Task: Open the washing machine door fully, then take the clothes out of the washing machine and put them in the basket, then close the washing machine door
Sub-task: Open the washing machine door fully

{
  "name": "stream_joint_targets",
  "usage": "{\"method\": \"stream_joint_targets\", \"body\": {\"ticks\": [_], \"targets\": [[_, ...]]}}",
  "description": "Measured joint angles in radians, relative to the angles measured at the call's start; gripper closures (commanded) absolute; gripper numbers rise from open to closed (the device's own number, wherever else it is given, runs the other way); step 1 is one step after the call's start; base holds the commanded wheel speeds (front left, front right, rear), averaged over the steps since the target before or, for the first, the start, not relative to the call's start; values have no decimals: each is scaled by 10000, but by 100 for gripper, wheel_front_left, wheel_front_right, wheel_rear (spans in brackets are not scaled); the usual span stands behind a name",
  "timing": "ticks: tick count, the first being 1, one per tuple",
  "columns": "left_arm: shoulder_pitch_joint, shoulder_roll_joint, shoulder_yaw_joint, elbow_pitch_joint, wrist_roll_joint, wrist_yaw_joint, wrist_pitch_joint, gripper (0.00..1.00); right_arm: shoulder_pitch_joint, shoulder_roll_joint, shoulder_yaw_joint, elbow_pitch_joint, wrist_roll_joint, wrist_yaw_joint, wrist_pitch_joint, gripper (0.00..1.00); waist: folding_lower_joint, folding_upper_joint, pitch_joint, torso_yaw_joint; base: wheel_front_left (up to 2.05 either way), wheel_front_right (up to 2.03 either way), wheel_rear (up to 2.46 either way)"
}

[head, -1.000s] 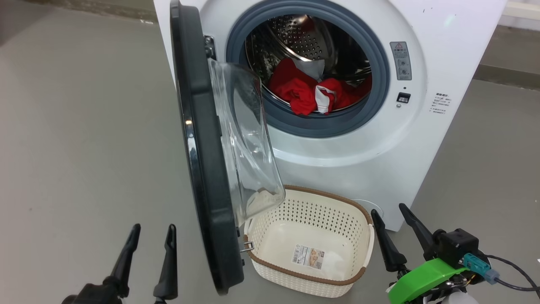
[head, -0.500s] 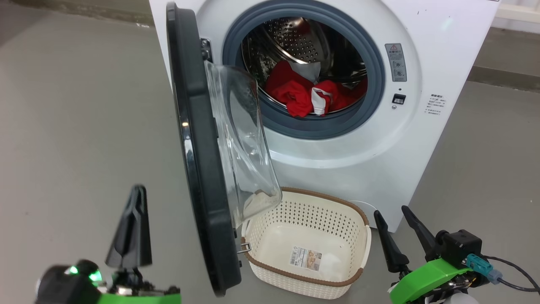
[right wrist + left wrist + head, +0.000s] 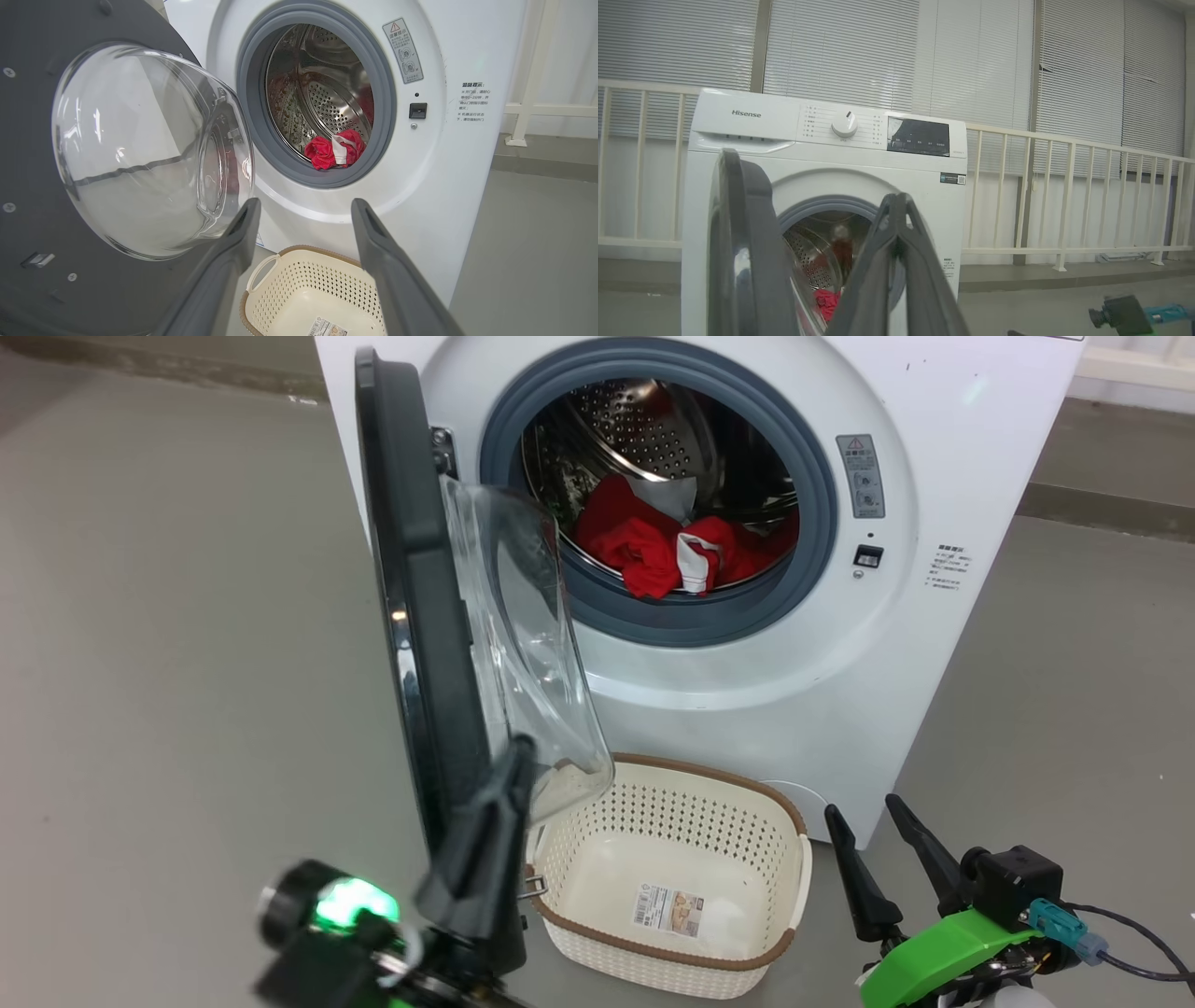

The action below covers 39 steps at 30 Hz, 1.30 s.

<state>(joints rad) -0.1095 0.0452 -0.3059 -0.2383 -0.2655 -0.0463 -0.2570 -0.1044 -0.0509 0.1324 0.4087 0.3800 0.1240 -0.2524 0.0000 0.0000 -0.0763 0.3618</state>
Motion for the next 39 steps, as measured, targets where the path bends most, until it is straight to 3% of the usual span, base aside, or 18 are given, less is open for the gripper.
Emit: {"method": "stream_joint_targets", "body": {"ticks": [6,12,19,34,39], "targets": [[-29,25,-1110,1751,-629,-90,219,100,-2,-2,-8,27,2,0,0,0,0,0,50,-150,0,0,0],[-196,35,-1452,3398,-842,-8,562,100,-3,0,-50,50,0,0,0,0,0,0,106,-280,0,0,0],[-538,48,-1154,4161,-867,393,483,100,-2,0,-84,56,0,0,0,0,0,0,135,-319,0,0,0],[-570,393,-451,4577,-1068,763,263,100,-2,0,-272,134,107,0,0,0,0,0,152,-124,0,0,0],[-463,807,167,4460,-1170,1147,249,100,-1,0,-270,155,107,0,0,0,0,0,138,-64,0,0,0]]}}
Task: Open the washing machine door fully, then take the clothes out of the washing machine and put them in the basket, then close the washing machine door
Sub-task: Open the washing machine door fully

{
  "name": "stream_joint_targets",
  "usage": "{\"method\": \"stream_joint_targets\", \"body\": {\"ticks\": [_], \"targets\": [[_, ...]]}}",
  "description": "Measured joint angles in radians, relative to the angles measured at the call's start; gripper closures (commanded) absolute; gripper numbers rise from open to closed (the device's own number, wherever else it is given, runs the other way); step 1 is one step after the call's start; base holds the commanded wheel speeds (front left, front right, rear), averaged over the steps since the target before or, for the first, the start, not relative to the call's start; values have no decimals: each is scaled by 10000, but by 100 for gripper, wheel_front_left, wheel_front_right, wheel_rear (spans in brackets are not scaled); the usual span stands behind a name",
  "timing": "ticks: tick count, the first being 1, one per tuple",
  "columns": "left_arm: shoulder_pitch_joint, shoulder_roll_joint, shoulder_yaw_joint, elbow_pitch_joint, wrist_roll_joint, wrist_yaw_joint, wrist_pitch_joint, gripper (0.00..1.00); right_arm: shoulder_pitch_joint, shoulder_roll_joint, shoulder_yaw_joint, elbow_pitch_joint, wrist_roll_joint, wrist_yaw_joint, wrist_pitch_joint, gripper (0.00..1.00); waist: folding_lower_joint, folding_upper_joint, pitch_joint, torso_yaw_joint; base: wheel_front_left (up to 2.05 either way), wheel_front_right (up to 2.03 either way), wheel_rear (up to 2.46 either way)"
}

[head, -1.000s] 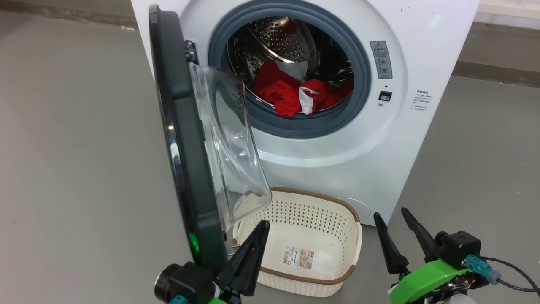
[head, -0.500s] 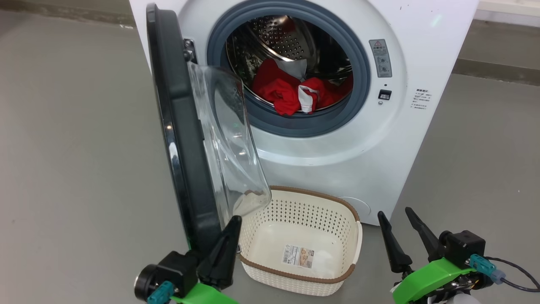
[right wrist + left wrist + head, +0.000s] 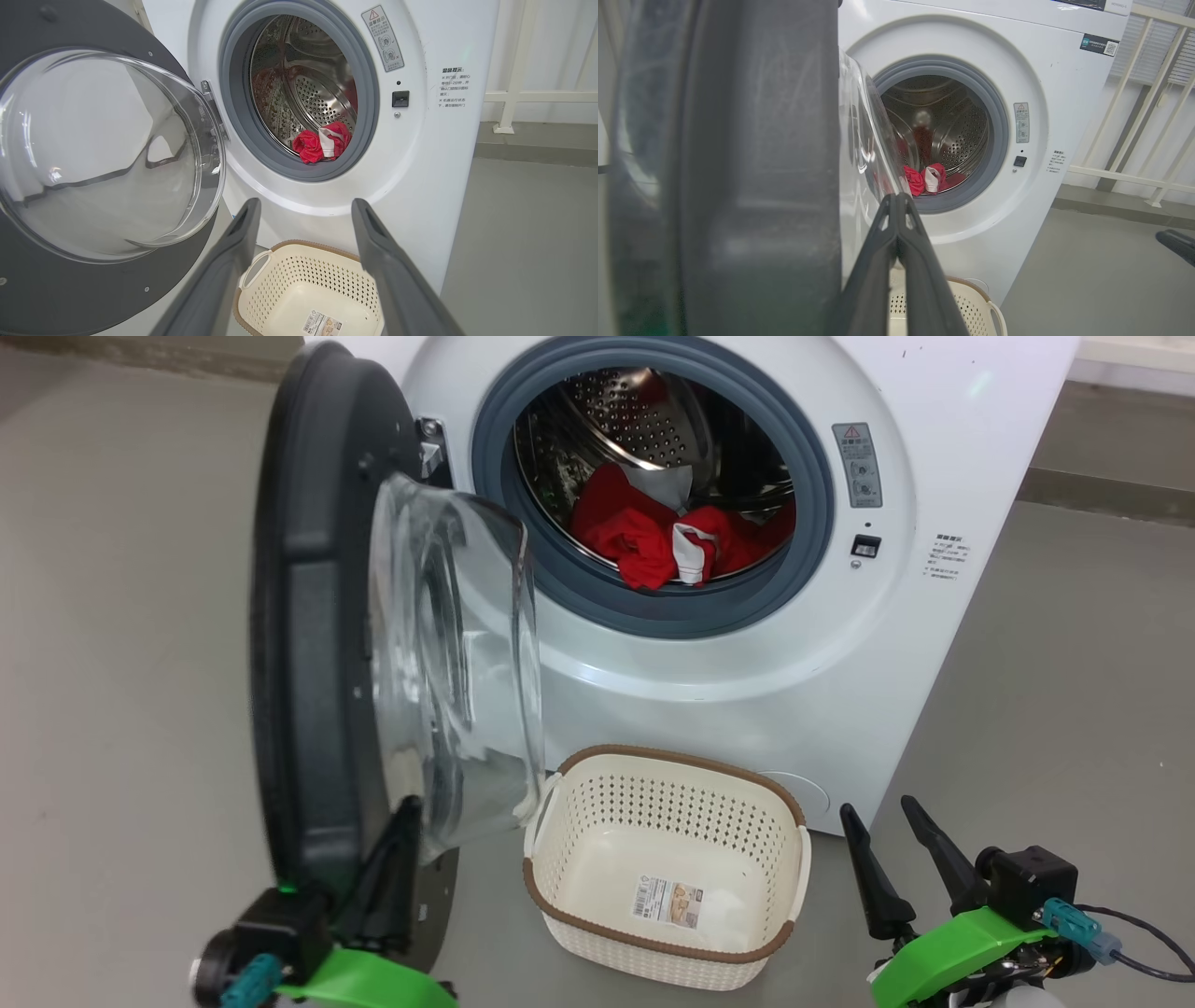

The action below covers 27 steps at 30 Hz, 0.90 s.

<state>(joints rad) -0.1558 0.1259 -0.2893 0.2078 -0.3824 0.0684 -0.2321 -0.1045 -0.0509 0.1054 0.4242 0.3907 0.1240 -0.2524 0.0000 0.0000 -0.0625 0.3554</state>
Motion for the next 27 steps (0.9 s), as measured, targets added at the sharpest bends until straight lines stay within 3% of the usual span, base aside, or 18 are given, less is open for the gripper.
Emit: {"method": "stream_joint_targets", "body": {"ticks": [20,27], "targets": [[684,1264,1691,-642,-213,1356,736,100,2,2,-127,71,-142,0,0,0,0,0,107,74,0,0,0],[732,1659,2153,-527,-510,1381,771,100,2,2,-280,81,-270,0,0,0,0,0,203,16,0,0,0]]}}
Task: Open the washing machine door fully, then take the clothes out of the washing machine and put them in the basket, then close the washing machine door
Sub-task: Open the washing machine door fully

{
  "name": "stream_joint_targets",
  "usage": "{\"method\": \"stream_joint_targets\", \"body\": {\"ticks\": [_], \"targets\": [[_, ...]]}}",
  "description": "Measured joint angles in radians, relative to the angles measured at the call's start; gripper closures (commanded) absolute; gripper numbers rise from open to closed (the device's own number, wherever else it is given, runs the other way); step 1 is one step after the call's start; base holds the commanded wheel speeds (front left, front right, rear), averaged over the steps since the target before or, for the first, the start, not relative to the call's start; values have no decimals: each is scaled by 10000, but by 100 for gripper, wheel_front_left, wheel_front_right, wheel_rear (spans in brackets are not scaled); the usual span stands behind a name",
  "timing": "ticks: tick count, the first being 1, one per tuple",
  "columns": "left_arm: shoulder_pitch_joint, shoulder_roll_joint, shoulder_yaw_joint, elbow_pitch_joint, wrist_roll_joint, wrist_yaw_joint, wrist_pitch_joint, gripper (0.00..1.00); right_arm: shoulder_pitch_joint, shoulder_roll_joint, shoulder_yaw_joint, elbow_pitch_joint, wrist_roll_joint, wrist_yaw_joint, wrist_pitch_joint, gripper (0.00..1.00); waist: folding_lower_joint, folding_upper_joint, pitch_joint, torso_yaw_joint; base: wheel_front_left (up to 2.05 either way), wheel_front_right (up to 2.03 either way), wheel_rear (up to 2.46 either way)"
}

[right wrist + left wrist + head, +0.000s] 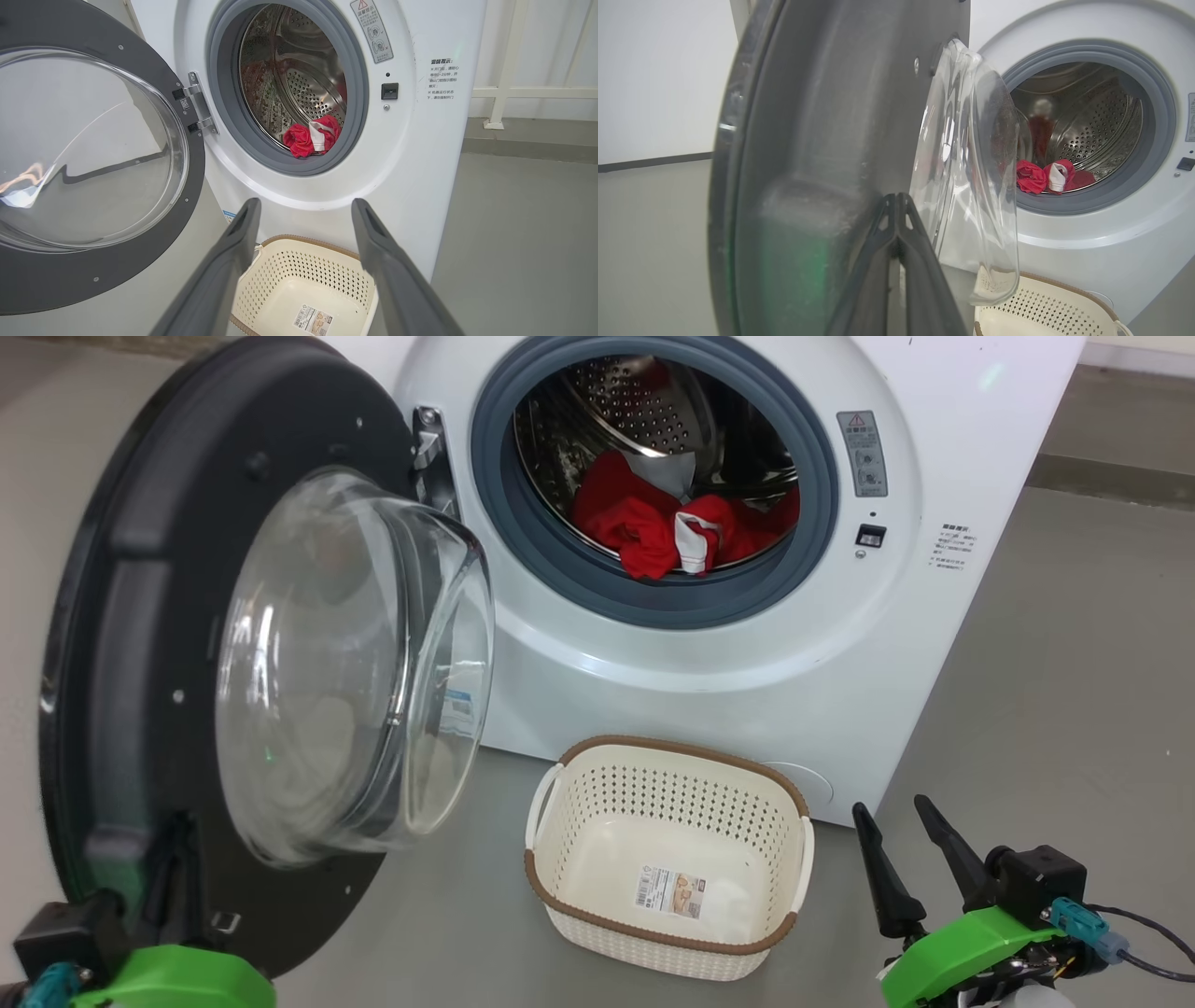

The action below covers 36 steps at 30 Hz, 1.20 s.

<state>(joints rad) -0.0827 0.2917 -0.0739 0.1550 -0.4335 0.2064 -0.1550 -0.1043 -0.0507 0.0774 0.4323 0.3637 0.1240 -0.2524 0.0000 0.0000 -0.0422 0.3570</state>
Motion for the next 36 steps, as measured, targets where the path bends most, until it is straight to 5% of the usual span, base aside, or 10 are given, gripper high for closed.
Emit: {"method": "stream_joint_targets", "body": {"ticks": [36], "targets": [[-1874,1338,2071,2449,-892,497,-236,100,-463,-4,-272,-142,-838,0,0,0,1,0,1388,-531,0,0,0]]}}
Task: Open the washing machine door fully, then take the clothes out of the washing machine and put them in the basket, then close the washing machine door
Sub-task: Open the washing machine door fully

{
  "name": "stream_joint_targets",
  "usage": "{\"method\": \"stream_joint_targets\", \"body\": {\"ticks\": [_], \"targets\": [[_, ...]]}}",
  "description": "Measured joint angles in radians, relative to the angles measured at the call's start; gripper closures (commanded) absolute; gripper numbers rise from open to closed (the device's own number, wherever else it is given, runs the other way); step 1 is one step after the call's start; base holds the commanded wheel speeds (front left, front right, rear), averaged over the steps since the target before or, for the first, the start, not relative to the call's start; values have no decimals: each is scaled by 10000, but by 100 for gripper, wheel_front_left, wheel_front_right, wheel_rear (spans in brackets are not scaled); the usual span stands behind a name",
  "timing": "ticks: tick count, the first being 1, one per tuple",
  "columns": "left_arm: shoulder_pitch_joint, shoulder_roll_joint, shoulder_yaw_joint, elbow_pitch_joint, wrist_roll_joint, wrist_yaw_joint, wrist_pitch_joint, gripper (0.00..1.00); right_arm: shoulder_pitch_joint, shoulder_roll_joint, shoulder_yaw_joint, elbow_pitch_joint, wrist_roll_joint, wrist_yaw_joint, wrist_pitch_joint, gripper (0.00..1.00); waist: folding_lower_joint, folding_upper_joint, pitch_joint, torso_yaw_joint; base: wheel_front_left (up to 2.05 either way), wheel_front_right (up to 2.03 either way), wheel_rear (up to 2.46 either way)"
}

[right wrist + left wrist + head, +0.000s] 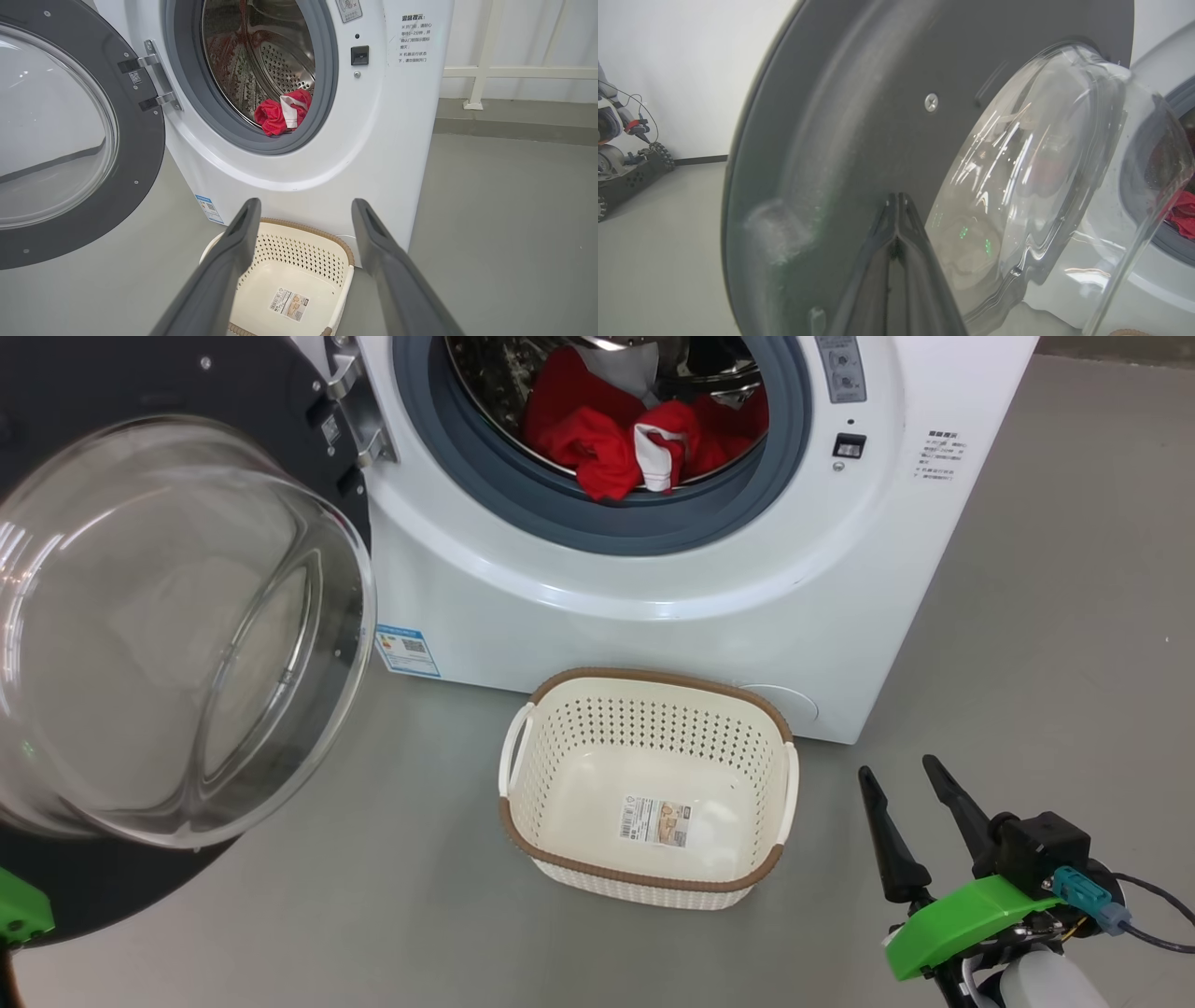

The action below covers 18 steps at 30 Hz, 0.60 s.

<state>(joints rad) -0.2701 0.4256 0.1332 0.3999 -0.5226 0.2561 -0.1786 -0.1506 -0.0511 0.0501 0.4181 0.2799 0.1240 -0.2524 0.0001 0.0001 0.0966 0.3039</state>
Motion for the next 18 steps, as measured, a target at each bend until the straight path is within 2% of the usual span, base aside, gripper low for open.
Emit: {"method": "stream_joint_targets", "body": {"ticks": [6,8,9,11,12,13,18], "targets": [[0,33,58,23,-81,8,-2,100,-12,0,2,2,0,0,0,0,0,0,-24,-31,0,0,0],[2,27,79,-142,-84,155,-2,100,-13,0,10,2,6,0,0,0,0,0,-51,-42,0,0,0],[6,10,125,-299,-92,221,-4,78,-14,0,12,2,8,0,0,0,0,0,-73,-47,0,0,0],[24,-90,251,-725,-257,330,-4,44,-13,-2,15,2,48,0,0,0,0,0,-143,-50,0,0,0],[56,-153,276,-947,-336,391,-2,8,-13,0,19,2,107,0,0,0,0,0,-188,-51,0,0,0],[117,-228,282,-1221,-385,453,-2,0,-12,0,19,8,138,0,0,0,0,0,-239,-56,0,0,0],[890,-489,119,-2901,-309,905,113,0,-5,2,81,6,357,0,0,0,0,0,-497,-152,0,0,0]]}}
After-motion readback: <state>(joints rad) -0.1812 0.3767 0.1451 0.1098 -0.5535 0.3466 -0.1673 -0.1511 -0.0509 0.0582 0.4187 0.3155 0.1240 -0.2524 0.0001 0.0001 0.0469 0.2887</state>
